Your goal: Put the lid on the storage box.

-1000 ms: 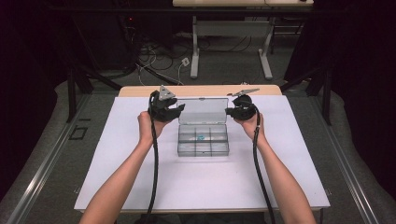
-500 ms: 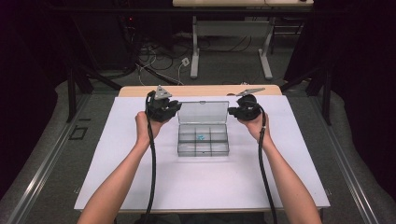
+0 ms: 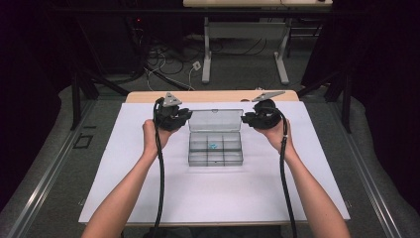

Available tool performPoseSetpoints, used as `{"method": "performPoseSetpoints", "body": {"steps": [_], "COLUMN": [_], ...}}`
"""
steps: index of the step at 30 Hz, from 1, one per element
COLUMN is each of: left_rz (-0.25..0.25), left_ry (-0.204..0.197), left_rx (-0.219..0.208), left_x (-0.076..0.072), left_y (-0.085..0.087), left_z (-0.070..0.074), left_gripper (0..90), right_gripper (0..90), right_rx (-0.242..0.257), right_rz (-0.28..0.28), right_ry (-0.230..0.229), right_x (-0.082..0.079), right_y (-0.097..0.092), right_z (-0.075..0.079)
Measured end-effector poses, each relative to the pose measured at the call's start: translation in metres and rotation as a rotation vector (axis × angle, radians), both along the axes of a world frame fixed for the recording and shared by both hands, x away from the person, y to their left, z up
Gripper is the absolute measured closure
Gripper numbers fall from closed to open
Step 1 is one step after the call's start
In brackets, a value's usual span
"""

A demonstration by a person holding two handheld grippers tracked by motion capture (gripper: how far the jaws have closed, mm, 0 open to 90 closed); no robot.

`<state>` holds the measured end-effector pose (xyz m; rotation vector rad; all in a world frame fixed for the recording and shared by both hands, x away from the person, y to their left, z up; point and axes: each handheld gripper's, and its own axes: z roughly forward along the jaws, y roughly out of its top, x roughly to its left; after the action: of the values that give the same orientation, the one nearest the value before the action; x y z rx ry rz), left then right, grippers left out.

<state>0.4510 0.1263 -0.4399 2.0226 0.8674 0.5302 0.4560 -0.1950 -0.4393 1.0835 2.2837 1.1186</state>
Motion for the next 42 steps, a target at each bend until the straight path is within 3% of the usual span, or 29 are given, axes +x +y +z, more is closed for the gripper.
{"method": "performPoseSetpoints", "body": {"steps": [13, 26, 36, 42], "left_rz": [-0.012, -0.04, -0.048, -0.063], "left_ry": [0.021, 0.047, 0.041, 0.061], "left_rx": [0.013, 0.051, 0.053, 0.061], "left_x": [-0.003, -0.011, -0.019, -0.022], "left_y": [0.0, 0.001, 0.002, 0.003], "left_z": [0.003, 0.005, 0.001, 0.0], "left_gripper": [76.4, 76.4, 76.0, 75.7], "right_gripper": [74.1, 75.5, 75.3, 75.3], "right_rx": [-0.041, -0.082, -0.086, -0.096], "right_rz": [-0.008, -0.001, 0.01, 0.015], "right_ry": [0.004, 0.015, 0.006, 0.004], "right_x": [0.003, -0.006, -0.016, -0.021], "right_y": [0.016, 0.018, 0.018, 0.018], "right_z": [0.009, 0.013, 0.011, 0.011]}}
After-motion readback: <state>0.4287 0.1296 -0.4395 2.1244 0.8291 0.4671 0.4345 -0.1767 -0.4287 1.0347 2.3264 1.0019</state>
